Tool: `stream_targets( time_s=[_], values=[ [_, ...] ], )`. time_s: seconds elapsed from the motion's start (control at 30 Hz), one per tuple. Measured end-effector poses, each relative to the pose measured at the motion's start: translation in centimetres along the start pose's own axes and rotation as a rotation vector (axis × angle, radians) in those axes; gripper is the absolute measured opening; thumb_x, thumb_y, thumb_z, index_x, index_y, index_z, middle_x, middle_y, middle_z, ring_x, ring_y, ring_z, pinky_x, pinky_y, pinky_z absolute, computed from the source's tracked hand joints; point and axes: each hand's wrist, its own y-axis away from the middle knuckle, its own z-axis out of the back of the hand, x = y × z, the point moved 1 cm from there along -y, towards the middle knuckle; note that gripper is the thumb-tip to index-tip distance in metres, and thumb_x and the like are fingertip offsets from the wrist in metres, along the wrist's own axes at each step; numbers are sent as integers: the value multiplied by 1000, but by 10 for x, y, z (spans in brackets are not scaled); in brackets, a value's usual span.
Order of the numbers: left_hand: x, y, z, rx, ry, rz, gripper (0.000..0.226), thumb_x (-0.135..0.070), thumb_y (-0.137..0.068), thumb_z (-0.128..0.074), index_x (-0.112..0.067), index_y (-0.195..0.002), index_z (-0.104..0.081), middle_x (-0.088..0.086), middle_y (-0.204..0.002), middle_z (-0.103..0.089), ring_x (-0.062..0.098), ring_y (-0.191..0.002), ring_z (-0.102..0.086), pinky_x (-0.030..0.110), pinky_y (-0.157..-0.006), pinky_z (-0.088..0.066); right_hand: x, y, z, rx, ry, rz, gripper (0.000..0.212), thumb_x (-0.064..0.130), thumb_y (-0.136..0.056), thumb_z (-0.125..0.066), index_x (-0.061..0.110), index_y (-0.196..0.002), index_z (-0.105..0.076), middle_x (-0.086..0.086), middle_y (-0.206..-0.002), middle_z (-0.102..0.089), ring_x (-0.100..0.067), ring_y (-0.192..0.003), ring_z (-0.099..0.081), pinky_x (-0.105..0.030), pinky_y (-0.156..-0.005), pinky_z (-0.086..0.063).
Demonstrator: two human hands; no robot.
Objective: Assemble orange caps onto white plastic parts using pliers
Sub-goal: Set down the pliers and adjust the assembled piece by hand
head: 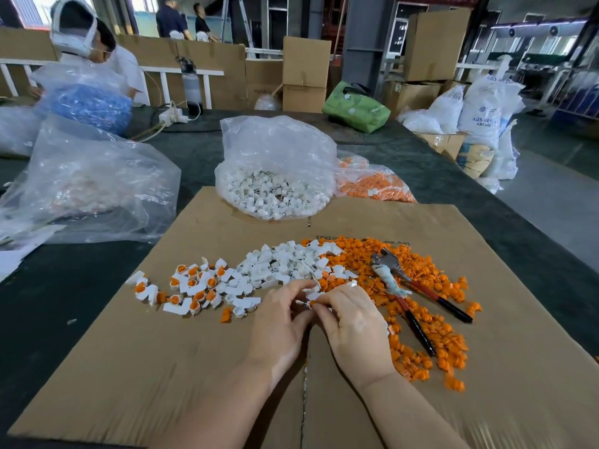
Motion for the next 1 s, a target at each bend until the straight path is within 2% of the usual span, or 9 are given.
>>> stream_targets(
  time_s=[0.17,0.3,0.37,0.47,0.57,0.73,0.83,0.93,1.0],
  values=[
    [0,0,6,-125,12,-30,23,-15,-87,-64,-37,-93,-62,-18,-91,-54,3,-95,-48,10,-80,-38,-2,0,0,-64,3,-117,5,6,-81,-71,9,-79,-68,0,-75,-61,-21,-72,-57,-36,-65,-47],
    [10,-14,36,-299,-120,28,9,-23,-91,-57,-28,-95,-62,-8,-94,-55,16,-98,-48,36,-89,-40,-5,1,-2,-129,95,-229,8,6,-79,-73,12,-78,-68,1,-77,-61,-23,-74,-58,-35,-69,-39],
    [20,-26,59,-394,-273,114,11,-20,-91,-56,-20,-99,-64,2,-98,-54,25,-100,-46,41,-91,-37,-8,2,-3,-167,147,-287,8,7,-78,-74,13,-77,-68,1,-77,-62,-25,-75,-59,-36,-73,-35],
    [34,-37,85,-381,-484,308,16,-22,-93,-51,-19,-104,-63,10,-108,-50,30,-108,-41,44,-93,-34,-10,1,-5,-206,206,-359,7,8,-77,-74,13,-78,-69,1,-76,-63,-26,-75,-59,-38,-77,-35],
    [44,-38,95,-328,-593,392,20,-23,-95,-49,-20,-109,-62,10,-114,-47,30,-116,-39,46,-98,-33,-9,1,-7,-208,246,-366,7,9,-77,-74,13,-79,-70,1,-77,-64,-26,-75,-59,-41,-78,-38],
    [45,-38,93,-321,-623,390,26,-20,-94,-49,-24,-117,-60,8,-126,-44,30,-122,-30,44,-99,-24,-11,3,-8,-177,293,-376,13,2,-73,-74,13,-79,-70,0,-77,-64,-27,-75,-60,-40,-77,-38],
    [32,-36,83,-375,-549,175,21,-17,-89,-59,-23,-109,-64,5,-119,-51,27,-114,-38,33,-93,-27,-12,3,-11,-141,344,-323,21,-3,-65,-78,14,-77,-71,-2,-78,-64,-28,-72,-60,-43,-75,-42],
    [14,-31,64,-91,-285,-95,15,-10,-86,-64,-21,-95,-69,-12,-90,-56,1,-87,-51,6,-76,-32,-12,2,-14,-87,415,-252,32,-3,-57,-83,18,-79,-74,-2,-81,-65,-27,-72,-60,-45,-73,-44],
    [9,-27,51,165,-329,-171,14,-18,-87,-64,-25,-99,-69,-23,-87,-52,-4,-84,-48,5,-76,-35,-11,2,-15,-48,467,-222,38,0,-53,-85,21,-83,-75,-2,-83,-65,-26,-73,-60,-45,-73,-46]
  ],
)
